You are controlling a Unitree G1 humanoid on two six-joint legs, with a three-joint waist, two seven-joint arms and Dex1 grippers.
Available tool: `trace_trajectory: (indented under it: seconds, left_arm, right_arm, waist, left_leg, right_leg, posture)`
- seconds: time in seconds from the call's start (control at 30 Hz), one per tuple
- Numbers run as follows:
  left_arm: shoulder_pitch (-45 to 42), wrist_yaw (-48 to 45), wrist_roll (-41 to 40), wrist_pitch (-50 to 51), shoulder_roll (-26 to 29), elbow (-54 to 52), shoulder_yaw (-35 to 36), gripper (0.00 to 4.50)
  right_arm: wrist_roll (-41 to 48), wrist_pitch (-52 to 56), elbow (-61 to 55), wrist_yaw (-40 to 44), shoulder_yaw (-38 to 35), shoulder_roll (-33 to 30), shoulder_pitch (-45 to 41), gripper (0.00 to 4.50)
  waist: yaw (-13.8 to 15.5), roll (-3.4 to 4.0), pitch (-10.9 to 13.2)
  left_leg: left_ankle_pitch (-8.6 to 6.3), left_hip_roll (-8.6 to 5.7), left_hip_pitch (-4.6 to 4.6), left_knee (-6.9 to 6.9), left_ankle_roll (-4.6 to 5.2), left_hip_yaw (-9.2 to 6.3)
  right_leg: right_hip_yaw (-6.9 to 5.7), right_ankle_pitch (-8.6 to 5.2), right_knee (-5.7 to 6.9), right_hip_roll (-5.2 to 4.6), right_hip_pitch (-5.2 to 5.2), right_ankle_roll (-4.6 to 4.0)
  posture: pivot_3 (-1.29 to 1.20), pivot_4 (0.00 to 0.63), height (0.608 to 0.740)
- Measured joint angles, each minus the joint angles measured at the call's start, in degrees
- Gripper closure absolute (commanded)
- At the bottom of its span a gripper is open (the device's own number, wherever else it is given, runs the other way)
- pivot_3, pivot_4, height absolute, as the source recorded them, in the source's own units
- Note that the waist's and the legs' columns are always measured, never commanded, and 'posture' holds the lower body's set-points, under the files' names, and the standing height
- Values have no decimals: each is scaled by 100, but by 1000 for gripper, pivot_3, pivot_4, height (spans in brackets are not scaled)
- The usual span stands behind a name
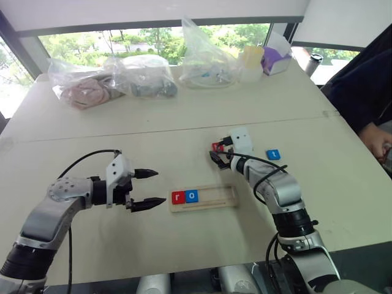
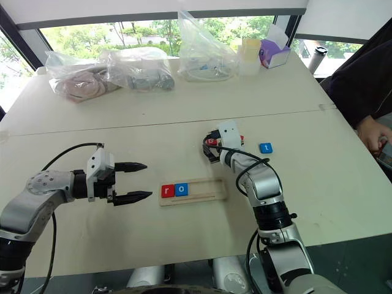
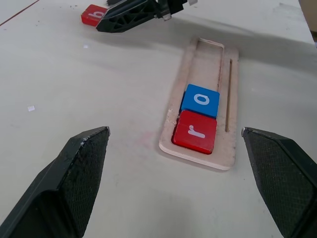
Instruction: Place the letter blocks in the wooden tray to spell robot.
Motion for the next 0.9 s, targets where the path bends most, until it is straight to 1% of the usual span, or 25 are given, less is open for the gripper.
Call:
trace_trajectory:
  seconds: [0.13,0.17,0.2,0.27,0.37,0.4,0.5,0.63,0.77,0.83,0.9]
  left_arm:
    - [-2,29,2,0,-22,0,0,27]
    - [-1,44,4,0,-27,0,0,4]
    - [-2,69,9,0,-44,0,0,0]
    - [-12,101,41,-7,-97,18,-2,0]
    - [-42,138,100,-27,-179,50,-15,0]
    - [-50,153,116,-35,-203,54,-15,0]
    - [-55,169,153,-39,-238,56,-19,0]
    - [-50,73,160,-59,-252,53,-41,0]
    - [-43,-119,191,-191,-250,91,-135,0]
    - [-122,-185,212,-256,-276,239,-200,0]
    - [-229,-218,241,-289,-343,401,-244,0]
  right_arm:
    - [-212,-118,200,-163,25,215,-101,0]
    - [-233,-122,204,-171,27,217,-100,260]
    - [-292,-120,204,-203,39,234,-97,557]
    - [-436,-117,196,-266,116,278,-74,1377]
    - [-534,-98,135,-294,186,372,-16,2996]
    - [-561,-87,92,-316,192,397,5,3342]
    - [-566,57,-38,-319,156,403,28,3335]
    - [-560,655,-816,-229,143,129,319,3335]
    - [-475,1619,-2361,-28,-158,-486,989,3335]
    - [-322,2318,-3418,95,-473,-730,1449,3335]
    - [-210,2939,-4229,176,-734,-765,1845,3335]
  waist:
    - [-23,0,0]
    - [-21,0,0]
    - [-20,0,0]
    - [-20,0,-1]
    - [-23,-1,-2]
    - [-23,-1,-2]
    - [-19,-1,-2]
    - [27,0,-1]
    - [115,1,0]
    - [140,2,0]
    - [129,1,0]
  left_leg:
    - [0,1,1,0,0,-1]
    - [0,1,1,0,0,0]
    - [0,0,1,0,0,0]
    - [0,0,1,0,0,0]
    - [0,0,3,0,0,-1]
    - [0,0,3,0,0,-2]
    - [0,0,3,0,0,-2]
    - [0,-1,-4,-1,0,-5]
    - [0,-6,-7,-1,0,-4]
    - [0,-7,-6,-1,0,-6]
    - [0,-5,-4,0,-1,-8]
  right_leg:
    - [0,0,1,0,0,0]
    - [0,0,1,0,0,0]
    - [0,0,0,0,0,0]
    - [0,0,1,0,1,0]
    - [0,0,3,0,1,0]
    - [0,0,4,0,1,0]
    - [0,0,4,0,1,0]
    - [-1,-1,1,-2,-1,2]
    - [0,-4,-1,-7,-4,5]
    - [-1,-14,0,-6,-3,-11]
    - [-2,-24,1,-2,-3,1]
  posture:
    - [0,150,740]
    - [0,150,740]
    - [0,150,740]
    - [0,150,740]
    - [0,150,740]
    - [0,150,740]
    - [0,150,740]
    - [0,150,740]
    - [0,150,740]
    - [0,150,740]
    - [0,150,740]
